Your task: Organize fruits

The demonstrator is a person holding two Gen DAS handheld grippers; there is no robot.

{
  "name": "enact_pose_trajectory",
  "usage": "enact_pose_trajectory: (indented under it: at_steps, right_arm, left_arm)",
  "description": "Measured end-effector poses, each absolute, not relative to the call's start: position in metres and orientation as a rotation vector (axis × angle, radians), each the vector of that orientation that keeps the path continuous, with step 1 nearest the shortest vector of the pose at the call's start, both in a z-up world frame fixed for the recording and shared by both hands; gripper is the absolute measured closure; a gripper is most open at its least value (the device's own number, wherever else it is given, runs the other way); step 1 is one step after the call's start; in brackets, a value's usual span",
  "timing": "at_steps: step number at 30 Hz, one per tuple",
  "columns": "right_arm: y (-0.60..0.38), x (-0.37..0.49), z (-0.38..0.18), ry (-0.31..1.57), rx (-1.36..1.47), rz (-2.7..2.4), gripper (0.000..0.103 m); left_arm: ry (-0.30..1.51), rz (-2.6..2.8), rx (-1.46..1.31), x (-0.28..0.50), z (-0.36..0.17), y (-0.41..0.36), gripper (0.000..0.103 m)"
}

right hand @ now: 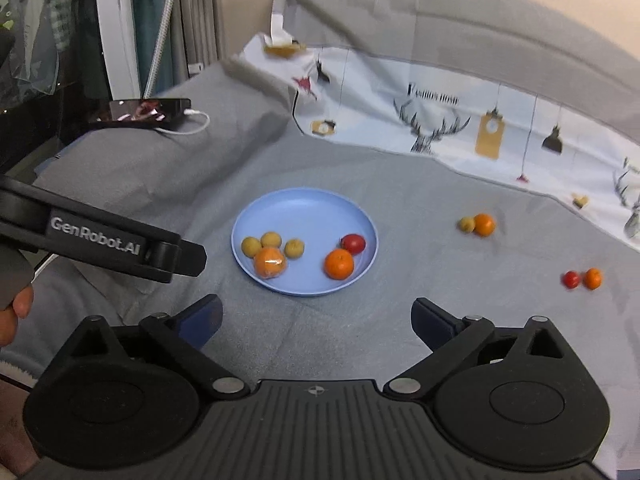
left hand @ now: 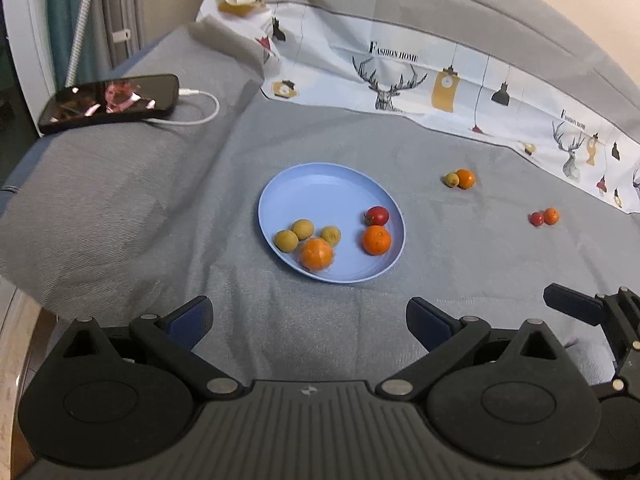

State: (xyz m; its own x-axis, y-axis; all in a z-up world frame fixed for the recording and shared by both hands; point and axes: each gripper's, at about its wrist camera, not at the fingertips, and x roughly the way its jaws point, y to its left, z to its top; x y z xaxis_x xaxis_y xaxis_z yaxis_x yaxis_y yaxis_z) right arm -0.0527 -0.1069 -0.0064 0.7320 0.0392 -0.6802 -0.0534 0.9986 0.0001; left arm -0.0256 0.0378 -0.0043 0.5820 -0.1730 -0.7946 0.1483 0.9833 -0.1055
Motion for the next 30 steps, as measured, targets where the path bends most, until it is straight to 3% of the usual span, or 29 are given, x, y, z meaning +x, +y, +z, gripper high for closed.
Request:
enact_pose_trajectory:
  at_steps: [14, 30]
  right_arm:
    - [-0.107, -0.103, 0.017, 0.638, -0.03, 0.039, 0.002]
    - [-0.11, -0.115, 0.016, 0.633, -0.014, 0.043, 0.002]
  left_arm:
    - [0.849, -0.194, -0.022, -0.069, 0.022, 0.038, 0.0]
    - [0.839, -0.208, 0.0, -0.077, 0.024, 0.033, 0.0]
